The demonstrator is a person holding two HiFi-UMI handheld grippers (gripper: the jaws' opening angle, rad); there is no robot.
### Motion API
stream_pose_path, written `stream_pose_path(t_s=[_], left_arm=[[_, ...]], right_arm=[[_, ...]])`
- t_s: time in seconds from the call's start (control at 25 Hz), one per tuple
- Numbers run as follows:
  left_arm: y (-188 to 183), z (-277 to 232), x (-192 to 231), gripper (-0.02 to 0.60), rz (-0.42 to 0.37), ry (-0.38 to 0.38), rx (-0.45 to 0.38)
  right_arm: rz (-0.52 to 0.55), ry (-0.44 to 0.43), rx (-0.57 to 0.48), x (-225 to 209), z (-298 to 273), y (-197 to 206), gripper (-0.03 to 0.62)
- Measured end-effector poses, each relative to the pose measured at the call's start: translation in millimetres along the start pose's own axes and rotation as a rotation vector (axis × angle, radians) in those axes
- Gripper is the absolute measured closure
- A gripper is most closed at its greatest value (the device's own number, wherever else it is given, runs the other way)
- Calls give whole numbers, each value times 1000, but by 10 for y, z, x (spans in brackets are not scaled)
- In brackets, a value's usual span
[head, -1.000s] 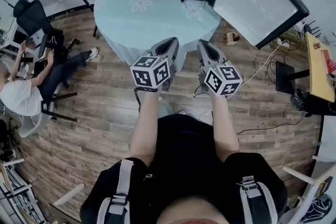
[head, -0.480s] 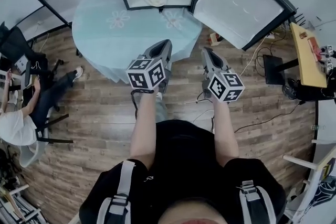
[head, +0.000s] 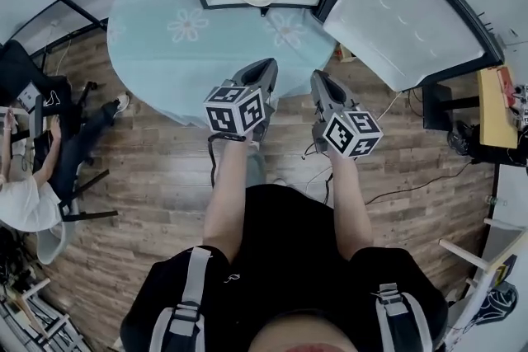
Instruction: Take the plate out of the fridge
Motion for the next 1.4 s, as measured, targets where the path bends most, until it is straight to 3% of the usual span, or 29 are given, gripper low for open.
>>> stream_pose_path(t_s=[0.32, 0.64, 0.8, 1.12, 1.4], left_arm=[[-263, -44, 891, 580, 55, -82, -3], [-629, -214, 1492, 580, 87, -62, -52], [-759, -235, 1612, 580, 91, -43, -86], [-831, -413, 1708, 580, 89, 7, -72], [-864, -685, 1898, 580, 85, -42, -53]], right_arm=[[-16, -57, 65, 190, -963, 41, 591], [48, -76, 59, 403, -1557, -162, 589], [52, -48, 57, 361, -1627, -193, 590], [49, -43, 51, 395, -1812, -242, 589], [43, -45, 72, 256, -2120, -260, 589]])
Point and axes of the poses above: the fingertips, and each gripper's own axes: z backward along the fingers, x to its left, y out of its underside, the point moved 8 cm from there along z, backward along the fingers, and after that the axes turned 5 degrees about -z, right-handed, at the moved point
